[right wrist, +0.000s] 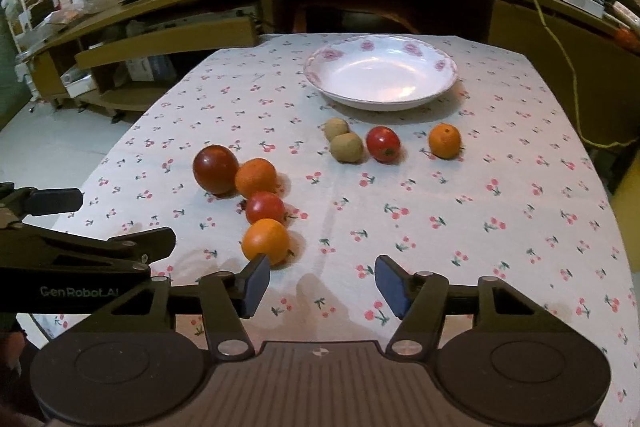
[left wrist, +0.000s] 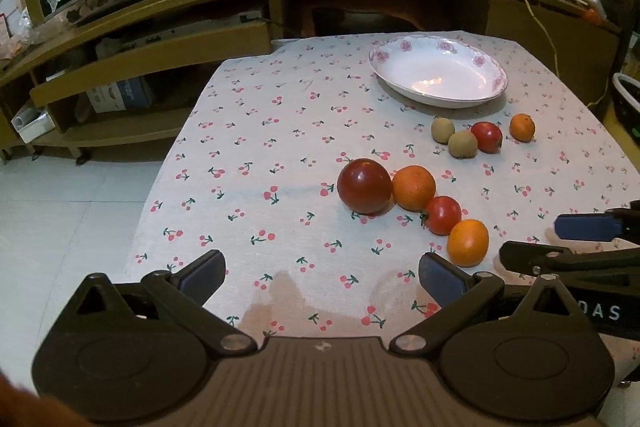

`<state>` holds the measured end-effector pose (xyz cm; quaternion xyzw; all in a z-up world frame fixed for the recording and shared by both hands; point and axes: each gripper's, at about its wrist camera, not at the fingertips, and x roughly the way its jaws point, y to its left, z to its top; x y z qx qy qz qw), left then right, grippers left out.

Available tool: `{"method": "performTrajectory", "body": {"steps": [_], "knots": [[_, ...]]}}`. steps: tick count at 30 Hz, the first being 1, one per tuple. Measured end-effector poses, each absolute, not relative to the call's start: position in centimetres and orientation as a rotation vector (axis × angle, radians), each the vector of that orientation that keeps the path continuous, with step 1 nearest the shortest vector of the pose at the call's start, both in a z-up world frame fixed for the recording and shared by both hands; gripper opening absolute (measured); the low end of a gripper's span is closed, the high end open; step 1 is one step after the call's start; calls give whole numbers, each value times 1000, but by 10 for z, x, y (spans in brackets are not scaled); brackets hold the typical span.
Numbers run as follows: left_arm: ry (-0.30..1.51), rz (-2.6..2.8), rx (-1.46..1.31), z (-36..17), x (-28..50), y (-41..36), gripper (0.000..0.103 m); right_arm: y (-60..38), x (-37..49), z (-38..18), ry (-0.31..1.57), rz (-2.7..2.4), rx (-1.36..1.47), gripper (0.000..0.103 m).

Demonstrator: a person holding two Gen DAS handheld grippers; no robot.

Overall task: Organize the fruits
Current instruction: 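Move both grippers toward the row of fruits on the cloth, then grasp an orange with the right gripper while the left gripper grasps a small red tomato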

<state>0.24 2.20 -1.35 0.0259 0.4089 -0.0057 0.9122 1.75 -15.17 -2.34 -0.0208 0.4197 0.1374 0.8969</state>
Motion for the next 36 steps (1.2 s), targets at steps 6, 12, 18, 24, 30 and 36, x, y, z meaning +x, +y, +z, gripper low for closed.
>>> {"method": "performTrajectory", "body": {"steps": [6, 12, 18, 24, 30, 36], "knots": [[835, 14, 87, -14, 5, 25, 103, -145, 28, -28, 891, 353, -57, 57], [809, 42, 114, -15, 8, 30, 103, -136, 40, -34, 911, 420, -74, 52], [826, 48, 89, -20, 15, 38, 103, -131, 49, -38, 934, 468, -62, 44], [840, 50, 87, -25, 20, 40, 103, -125, 55, -44, 981, 506, -51, 35], [825, -21, 110, -26, 23, 31, 103, -129, 57, -42, 998, 488, -45, 34], [823, -183, 121, -27, 25, 5, 90, -153, 59, -31, 982, 430, 11, 34]]}}
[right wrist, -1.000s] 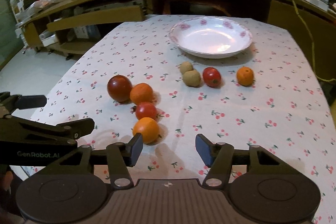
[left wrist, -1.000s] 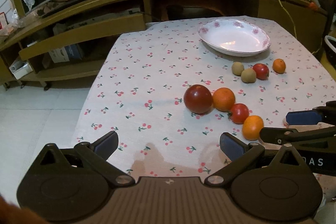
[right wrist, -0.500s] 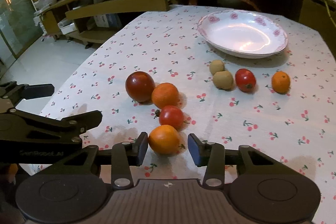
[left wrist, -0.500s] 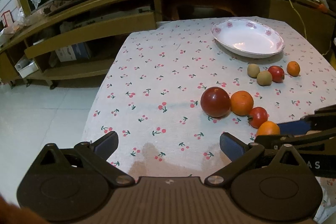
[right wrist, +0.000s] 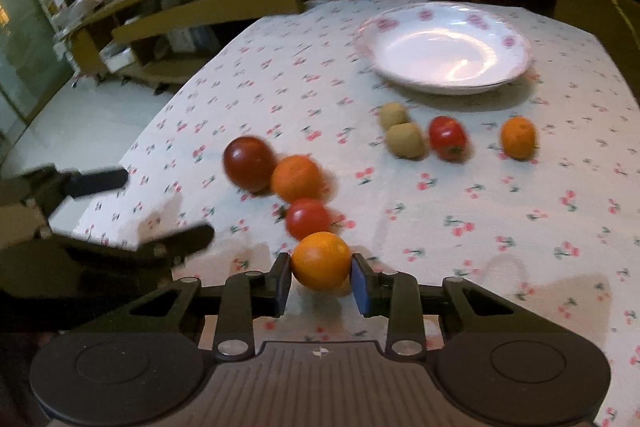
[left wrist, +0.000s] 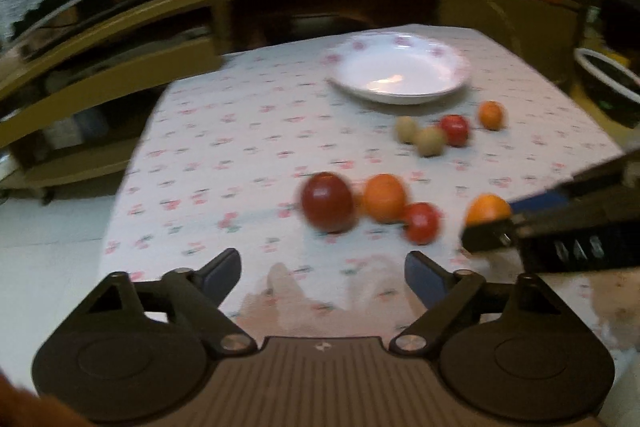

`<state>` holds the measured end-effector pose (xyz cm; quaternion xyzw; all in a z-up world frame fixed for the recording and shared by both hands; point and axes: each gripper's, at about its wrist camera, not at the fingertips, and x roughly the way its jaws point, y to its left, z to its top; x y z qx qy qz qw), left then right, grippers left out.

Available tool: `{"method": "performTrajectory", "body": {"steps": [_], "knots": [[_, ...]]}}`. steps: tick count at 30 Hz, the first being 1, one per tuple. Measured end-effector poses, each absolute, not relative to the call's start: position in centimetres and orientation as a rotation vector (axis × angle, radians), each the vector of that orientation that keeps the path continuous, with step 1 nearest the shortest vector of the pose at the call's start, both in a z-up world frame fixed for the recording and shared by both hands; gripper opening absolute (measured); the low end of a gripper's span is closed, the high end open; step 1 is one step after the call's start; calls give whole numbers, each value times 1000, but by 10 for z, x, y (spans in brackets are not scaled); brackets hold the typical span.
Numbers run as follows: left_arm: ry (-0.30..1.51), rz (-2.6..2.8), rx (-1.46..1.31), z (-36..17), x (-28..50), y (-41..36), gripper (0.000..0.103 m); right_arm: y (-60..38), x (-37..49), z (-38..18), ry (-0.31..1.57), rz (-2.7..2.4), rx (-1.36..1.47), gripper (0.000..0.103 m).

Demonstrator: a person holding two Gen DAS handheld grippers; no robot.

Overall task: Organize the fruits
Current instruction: 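Grasp an orange with the right gripper while the left gripper grasps a small red tomato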

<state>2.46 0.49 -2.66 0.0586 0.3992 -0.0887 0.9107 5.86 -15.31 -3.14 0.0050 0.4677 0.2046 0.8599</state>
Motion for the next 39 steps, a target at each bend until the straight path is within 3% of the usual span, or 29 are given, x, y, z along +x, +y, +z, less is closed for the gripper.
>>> {"method": "performTrajectory", "body": {"steps": [11, 19, 21, 39], "knots": [[874, -287, 70, -37, 49, -34, 57, -195, 60, -24, 960, 313, 73, 34], [903, -270, 58, -46, 59, -41, 46, -207, 60, -20, 960, 300, 97, 34], [902, -266, 68, -45, 59, -42, 36, -208, 60, -21, 960, 297, 98, 34], [854, -353, 92, -11, 68, -64, 35, -213, 67, -5, 920, 296, 115, 33]]}}
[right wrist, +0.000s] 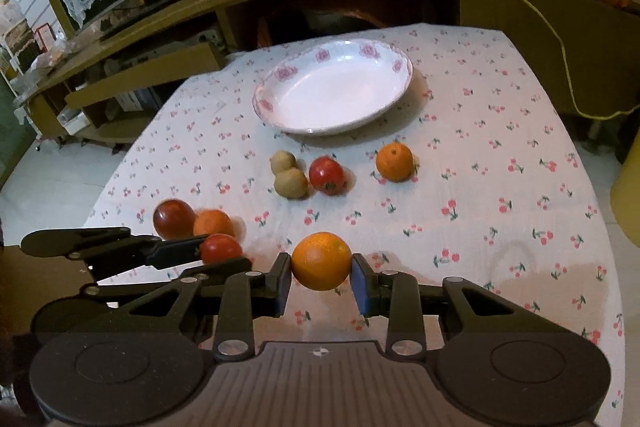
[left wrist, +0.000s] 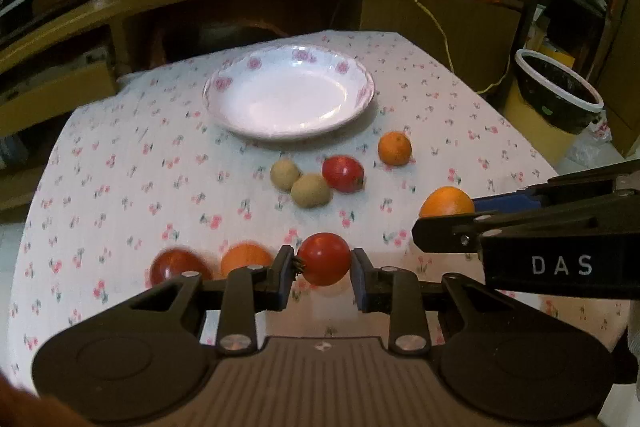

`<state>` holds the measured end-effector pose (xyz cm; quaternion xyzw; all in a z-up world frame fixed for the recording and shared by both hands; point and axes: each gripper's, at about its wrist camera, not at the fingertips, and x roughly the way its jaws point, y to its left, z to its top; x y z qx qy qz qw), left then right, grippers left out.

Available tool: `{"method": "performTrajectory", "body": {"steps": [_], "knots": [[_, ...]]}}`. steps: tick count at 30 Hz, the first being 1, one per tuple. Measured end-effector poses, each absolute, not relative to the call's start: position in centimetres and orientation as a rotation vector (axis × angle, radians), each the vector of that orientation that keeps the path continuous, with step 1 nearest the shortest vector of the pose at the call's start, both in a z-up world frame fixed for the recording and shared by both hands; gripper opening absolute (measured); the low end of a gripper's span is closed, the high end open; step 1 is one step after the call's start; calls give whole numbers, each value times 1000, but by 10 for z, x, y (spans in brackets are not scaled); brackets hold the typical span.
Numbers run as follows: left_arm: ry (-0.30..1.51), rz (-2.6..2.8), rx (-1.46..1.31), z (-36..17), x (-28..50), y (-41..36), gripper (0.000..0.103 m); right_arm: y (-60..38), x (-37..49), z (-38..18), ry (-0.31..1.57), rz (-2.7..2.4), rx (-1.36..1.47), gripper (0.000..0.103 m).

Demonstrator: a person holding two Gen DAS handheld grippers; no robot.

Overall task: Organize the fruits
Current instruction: 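Grasp an orange with the right gripper while the left gripper grasps a small red tomato, then carry both fruits over the white plate and open both grippers to drop them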

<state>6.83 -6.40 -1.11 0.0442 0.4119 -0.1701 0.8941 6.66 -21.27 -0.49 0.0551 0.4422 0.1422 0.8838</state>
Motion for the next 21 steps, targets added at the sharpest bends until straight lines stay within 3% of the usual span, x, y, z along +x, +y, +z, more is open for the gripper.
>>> {"method": "performTrajectory", "body": {"steps": [21], "knots": [[830, -318, 110, -9, 184, -68, 35, -211, 185, -1, 877, 283, 57, 33]]}}
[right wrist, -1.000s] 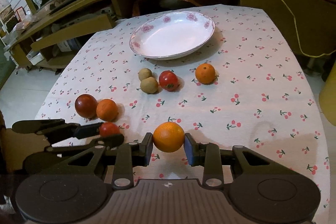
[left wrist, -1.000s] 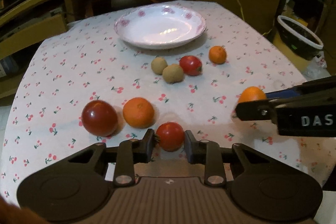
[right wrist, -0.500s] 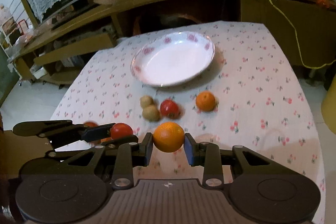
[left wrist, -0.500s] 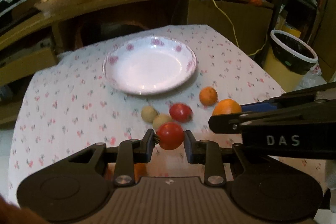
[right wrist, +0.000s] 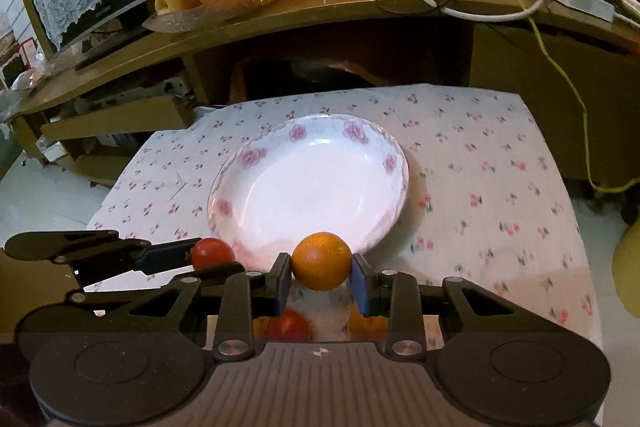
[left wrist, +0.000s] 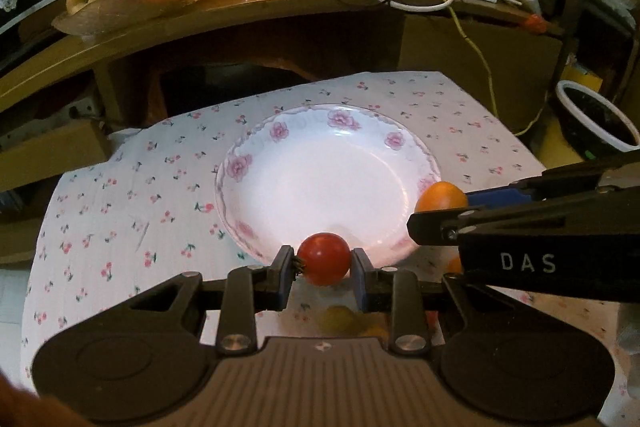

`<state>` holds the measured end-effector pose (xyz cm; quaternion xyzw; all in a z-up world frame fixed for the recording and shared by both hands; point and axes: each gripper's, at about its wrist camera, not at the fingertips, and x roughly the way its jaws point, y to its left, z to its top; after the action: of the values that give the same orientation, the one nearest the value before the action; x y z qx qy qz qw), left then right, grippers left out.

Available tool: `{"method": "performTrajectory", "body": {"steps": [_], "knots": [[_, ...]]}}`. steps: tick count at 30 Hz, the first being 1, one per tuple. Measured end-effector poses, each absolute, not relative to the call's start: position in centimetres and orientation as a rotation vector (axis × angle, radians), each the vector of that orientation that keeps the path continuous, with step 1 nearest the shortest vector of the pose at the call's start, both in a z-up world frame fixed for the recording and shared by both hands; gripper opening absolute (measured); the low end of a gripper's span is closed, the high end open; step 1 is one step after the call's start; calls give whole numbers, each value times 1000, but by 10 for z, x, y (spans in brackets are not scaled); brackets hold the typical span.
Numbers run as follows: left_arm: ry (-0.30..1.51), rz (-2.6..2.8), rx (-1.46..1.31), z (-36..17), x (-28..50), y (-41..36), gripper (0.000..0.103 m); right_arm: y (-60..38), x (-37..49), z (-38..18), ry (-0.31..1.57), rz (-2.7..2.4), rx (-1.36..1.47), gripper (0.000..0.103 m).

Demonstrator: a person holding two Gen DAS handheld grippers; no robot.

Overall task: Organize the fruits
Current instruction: 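Carry both fruits over the white plate and open both grippers to drop them, then withdraw both grippers from the plate toward the remaining fruits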

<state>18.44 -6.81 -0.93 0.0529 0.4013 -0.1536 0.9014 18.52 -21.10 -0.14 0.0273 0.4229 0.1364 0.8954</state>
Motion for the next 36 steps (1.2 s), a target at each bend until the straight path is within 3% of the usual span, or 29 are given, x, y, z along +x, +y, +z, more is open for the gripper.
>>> {"method": "performTrajectory", "body": {"steps": [36], "knots": [[827, -268, 60, -7, 197, -49, 44, -219, 208, -6, 848, 312, 54, 41]]}}
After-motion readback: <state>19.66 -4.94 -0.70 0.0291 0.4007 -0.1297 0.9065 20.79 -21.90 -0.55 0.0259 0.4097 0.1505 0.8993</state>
